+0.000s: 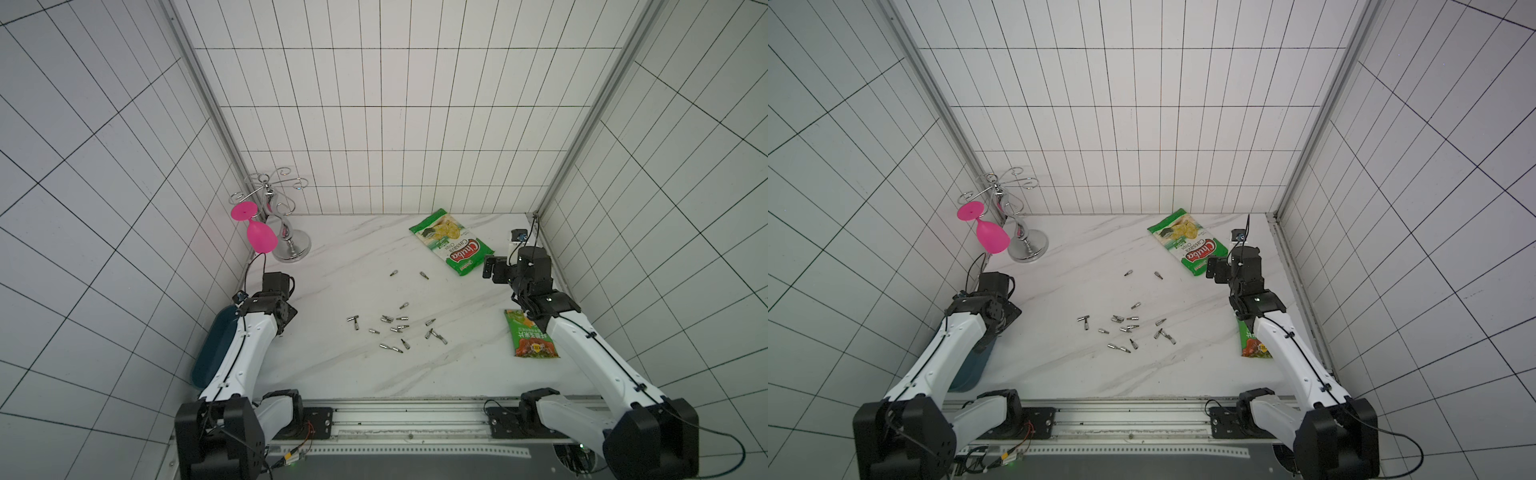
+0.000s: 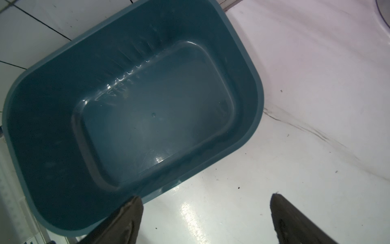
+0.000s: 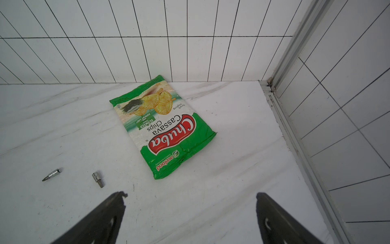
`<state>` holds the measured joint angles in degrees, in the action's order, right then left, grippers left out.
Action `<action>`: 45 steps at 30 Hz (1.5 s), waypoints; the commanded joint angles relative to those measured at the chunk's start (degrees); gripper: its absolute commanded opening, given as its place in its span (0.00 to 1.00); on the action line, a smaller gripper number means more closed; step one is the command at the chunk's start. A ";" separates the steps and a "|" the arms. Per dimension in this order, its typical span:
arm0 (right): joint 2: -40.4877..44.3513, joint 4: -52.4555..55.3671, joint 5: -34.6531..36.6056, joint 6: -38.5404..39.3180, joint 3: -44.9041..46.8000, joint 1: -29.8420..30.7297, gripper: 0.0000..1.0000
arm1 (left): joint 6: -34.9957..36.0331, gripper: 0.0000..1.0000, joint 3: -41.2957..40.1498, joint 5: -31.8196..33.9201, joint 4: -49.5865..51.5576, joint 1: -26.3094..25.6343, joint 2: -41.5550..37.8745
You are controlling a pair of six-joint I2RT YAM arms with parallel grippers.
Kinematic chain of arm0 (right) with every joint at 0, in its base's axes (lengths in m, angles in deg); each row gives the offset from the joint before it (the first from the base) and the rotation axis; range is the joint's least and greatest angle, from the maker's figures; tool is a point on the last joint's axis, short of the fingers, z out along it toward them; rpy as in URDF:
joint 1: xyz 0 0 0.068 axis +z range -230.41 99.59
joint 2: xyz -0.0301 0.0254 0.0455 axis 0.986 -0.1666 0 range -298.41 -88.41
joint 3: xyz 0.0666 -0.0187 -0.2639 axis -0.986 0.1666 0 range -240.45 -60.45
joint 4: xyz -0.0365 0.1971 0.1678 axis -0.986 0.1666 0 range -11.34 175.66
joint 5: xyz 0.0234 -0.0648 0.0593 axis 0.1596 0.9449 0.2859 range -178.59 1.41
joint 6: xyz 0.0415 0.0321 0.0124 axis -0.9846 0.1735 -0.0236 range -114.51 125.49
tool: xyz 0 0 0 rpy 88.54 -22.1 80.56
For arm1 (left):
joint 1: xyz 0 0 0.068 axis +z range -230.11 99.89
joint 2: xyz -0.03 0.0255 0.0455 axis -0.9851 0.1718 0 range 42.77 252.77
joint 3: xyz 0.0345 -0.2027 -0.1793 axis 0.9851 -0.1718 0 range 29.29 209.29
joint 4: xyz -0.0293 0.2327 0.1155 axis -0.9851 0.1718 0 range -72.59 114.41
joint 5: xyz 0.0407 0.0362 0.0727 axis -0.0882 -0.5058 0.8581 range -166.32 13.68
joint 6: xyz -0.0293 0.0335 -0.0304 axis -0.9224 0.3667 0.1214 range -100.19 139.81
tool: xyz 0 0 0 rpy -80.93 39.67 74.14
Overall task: Put the bit on the desktop into the storage box
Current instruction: Move the storage box to the center of the board.
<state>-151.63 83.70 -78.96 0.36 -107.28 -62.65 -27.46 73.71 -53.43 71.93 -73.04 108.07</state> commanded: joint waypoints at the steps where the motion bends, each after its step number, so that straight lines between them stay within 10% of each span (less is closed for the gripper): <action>1: 0.83 -0.13 0.03 0.53 -1.78 0.61 0.99 | 4.42 0.98 -0.56 -4.33 -5.65 2.62 2.11; 30: 2.57 3.47 2.64 1.76 -2.65 2.03 0.99 | 11.51 0.95 4.13 -21.26 -12.50 6.07 17.40; 45: 3.46 4.62 4.17 2.84 -1.96 2.03 0.99 | 12.94 0.93 23.35 -25.07 -10.04 -5.36 32.33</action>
<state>-149.38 86.93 -76.25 2.35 -108.05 -61.14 -15.64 92.99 -77.47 61.53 -76.01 137.97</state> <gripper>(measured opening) 0.987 0.927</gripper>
